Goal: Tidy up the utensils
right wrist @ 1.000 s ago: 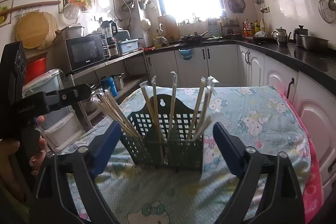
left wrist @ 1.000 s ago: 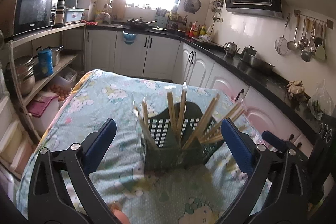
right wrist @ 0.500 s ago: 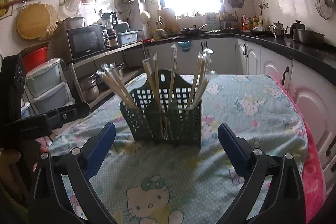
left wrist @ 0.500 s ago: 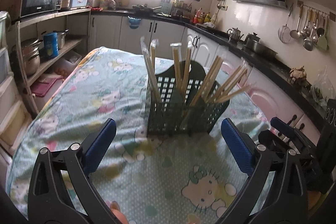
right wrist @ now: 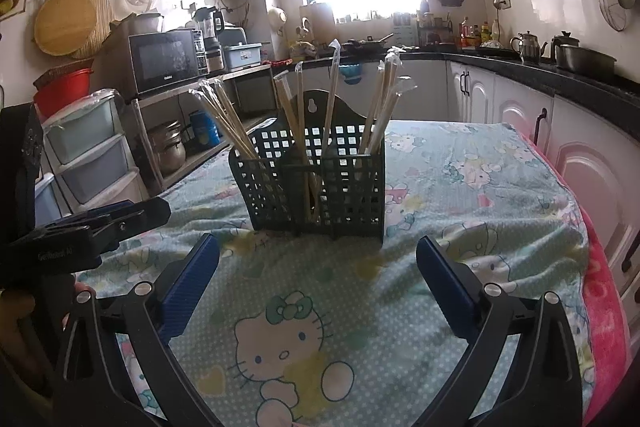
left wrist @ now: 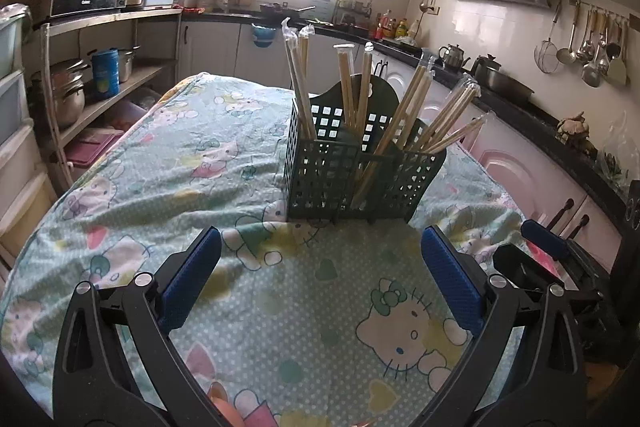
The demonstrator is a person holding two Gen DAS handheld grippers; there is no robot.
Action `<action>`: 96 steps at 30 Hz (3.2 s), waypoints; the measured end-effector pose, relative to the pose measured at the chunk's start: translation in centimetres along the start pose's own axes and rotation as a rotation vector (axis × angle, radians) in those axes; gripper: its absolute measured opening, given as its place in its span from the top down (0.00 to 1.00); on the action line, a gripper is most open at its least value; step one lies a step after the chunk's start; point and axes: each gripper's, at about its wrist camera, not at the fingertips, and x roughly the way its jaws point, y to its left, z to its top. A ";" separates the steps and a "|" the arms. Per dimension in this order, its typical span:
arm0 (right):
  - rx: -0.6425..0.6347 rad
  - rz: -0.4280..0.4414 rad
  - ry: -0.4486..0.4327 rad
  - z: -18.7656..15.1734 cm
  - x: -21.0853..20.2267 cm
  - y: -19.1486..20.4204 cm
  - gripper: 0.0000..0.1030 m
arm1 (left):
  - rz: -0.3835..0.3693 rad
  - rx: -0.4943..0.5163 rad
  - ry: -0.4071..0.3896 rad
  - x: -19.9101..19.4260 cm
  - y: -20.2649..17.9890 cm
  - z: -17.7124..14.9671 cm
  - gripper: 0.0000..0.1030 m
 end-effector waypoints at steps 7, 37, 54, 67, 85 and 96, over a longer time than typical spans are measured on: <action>-0.025 -0.034 -0.052 -1.4 -0.6 0.2 0.06 | 0.017 0.014 -0.075 -0.5 0.0 -1.5 0.11; -0.057 -0.098 -0.186 -2.9 -1.3 0.4 0.06 | 0.020 0.044 -0.183 0.3 0.2 -2.7 0.11; -0.042 -0.096 -0.177 -3.0 -1.1 0.1 0.06 | 0.009 0.024 -0.168 0.6 0.5 -2.9 0.11; -0.042 -0.097 -0.178 -3.0 -1.1 0.0 0.06 | 0.018 0.026 -0.164 0.7 0.4 -2.9 0.11; -0.037 -0.103 -0.179 -3.1 -1.0 -0.1 0.06 | 0.023 0.028 -0.167 0.5 0.5 -2.9 0.11; -0.039 -0.102 -0.178 -3.1 -1.0 -0.1 0.06 | 0.022 0.028 -0.167 0.5 0.4 -2.9 0.11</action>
